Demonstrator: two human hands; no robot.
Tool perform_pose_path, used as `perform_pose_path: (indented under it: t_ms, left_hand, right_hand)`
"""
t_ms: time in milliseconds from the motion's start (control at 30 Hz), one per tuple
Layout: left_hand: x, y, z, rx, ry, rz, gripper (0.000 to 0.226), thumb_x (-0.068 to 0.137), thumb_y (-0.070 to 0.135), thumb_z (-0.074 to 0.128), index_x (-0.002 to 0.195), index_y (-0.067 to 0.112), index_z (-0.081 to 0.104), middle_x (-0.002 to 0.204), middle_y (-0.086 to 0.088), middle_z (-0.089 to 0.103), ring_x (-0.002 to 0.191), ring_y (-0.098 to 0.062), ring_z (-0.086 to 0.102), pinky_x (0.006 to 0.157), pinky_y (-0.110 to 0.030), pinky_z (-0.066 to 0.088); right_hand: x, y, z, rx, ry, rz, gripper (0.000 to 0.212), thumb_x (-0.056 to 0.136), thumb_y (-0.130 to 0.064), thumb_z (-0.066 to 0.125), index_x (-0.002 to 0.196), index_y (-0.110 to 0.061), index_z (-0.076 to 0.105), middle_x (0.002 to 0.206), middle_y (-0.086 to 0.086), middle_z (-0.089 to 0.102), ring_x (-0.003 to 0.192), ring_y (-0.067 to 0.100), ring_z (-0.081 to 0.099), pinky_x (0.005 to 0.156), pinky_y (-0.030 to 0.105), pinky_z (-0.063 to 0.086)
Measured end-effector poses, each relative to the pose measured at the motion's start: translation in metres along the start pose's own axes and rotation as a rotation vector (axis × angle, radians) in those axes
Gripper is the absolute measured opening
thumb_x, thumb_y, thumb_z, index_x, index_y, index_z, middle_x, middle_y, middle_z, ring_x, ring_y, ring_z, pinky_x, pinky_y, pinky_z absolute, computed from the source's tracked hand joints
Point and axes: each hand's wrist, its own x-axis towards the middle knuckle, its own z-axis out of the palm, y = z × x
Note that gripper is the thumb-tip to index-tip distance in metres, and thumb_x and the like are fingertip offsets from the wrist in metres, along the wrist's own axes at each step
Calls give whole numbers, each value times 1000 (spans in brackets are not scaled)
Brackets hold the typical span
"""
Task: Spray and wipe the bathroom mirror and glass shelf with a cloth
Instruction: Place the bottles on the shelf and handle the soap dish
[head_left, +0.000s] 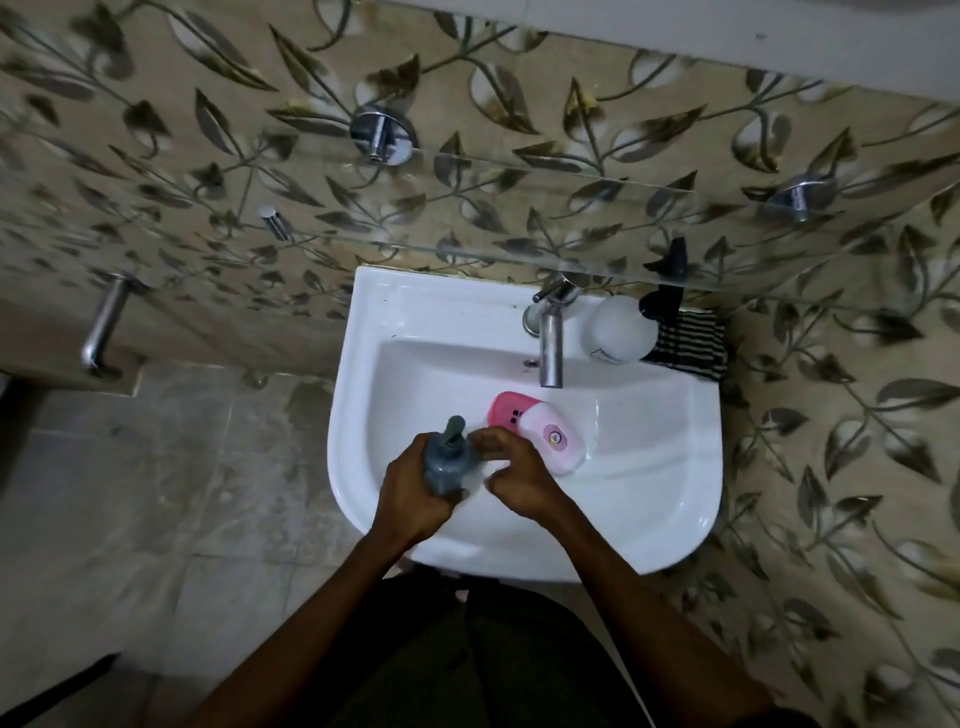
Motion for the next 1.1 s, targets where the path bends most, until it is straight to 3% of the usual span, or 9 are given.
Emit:
perform_pose_path:
  t_ms: [167,233,333,400,500,667,800,900,1100]
  left_hand:
    - [0,-2,-28,-15,138,-58,63,67,14,89,122,14,58,107,8,63,97,-13,61,83,-16,43]
    - [0,-7,-38,-33,139,-72,66,65,18,89,123,17,57,109,6,64,100,-15,63,86,-20,46]
    - [0,-15,-47,-49,149,-64,68,62,23,90,122,23,56,111,4,68,103,-17,67,92,-28,52]
    - [-1,-17,-49,-48,146,-59,70,61,21,92,121,25,56,111,4,68,102,-17,67,92,-29,54]
    - [1,-14,-48,-41,130,-31,73,59,21,94,122,21,57,111,6,67,102,-17,66,93,-29,53]
    - [4,8,-52,-32,102,71,68,61,23,93,117,28,54,110,10,66,101,-13,65,85,-9,46]
    - [8,44,-75,-44,151,225,71,57,33,94,117,25,57,111,17,62,101,0,61,84,-16,50]
    - [13,88,-104,-81,206,368,70,56,31,95,114,28,57,111,19,60,102,-3,62,85,-21,52]
    - [14,188,-170,-37,319,699,72,56,27,95,118,29,59,112,8,63,104,-9,64,81,-29,56]
  right_hand:
    - [29,14,28,-560,-20,-129,68,77,6,68,142,-11,56,142,11,58,132,32,50,114,39,37]
    - [36,19,39,-774,-50,-211,59,75,-3,72,132,-7,62,131,15,61,121,39,55,103,44,43]
    - [38,22,45,-884,6,-223,30,54,-8,82,80,-5,67,92,19,62,83,41,64,68,40,52]
    - [39,31,41,-883,32,-223,26,48,-15,82,63,-7,62,78,17,59,72,39,64,61,38,51]
    - [35,28,23,-747,81,-134,23,64,-32,73,68,-11,66,79,12,63,78,34,63,66,38,49]
    - [12,-18,-7,-300,201,-105,23,77,-10,81,81,-20,62,72,-12,61,67,1,58,63,26,42]
    - [-17,-86,-36,-153,375,-239,23,76,-8,85,88,-22,71,83,-9,72,78,9,67,69,35,58]
    - [-43,-160,-57,-80,495,-386,26,73,-8,88,89,-23,74,81,-11,72,73,6,64,66,23,54]
    - [-68,-263,-89,-150,631,-701,27,73,-13,90,95,-19,74,82,-7,70,70,14,63,64,25,51]
